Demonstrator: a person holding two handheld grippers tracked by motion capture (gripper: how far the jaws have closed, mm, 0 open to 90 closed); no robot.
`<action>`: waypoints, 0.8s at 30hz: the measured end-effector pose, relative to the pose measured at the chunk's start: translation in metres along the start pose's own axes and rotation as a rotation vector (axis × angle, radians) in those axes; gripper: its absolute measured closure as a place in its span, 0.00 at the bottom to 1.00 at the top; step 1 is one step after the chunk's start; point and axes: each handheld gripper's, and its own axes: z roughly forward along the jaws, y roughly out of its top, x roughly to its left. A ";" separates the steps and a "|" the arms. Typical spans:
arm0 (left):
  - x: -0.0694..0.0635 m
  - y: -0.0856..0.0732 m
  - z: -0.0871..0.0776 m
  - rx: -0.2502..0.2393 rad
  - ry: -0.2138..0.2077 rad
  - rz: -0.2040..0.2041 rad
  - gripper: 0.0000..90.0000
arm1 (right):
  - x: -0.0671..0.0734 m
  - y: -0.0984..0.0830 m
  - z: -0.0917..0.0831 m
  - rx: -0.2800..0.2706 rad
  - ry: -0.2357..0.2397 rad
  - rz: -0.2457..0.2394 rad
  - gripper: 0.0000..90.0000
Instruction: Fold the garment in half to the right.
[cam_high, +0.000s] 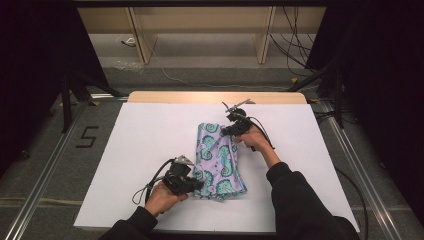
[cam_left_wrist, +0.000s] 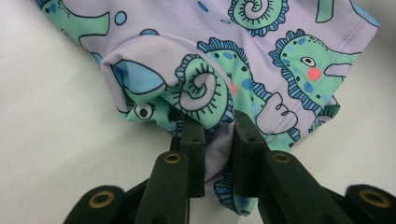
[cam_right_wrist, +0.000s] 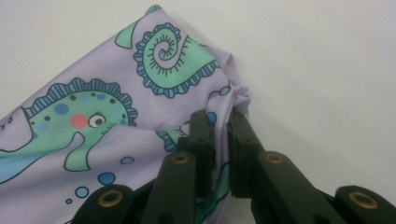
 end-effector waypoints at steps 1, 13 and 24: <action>0.001 0.000 0.000 0.000 0.001 0.000 0.86 | 0.000 0.001 0.001 0.000 0.000 -0.001 0.92; 0.018 0.001 -0.006 -0.003 -0.013 -0.045 0.86 | 0.001 0.008 0.008 0.002 -0.012 0.011 0.92; 0.012 0.001 -0.004 -0.014 0.000 -0.038 0.86 | 0.000 0.008 0.008 0.000 -0.016 0.004 0.92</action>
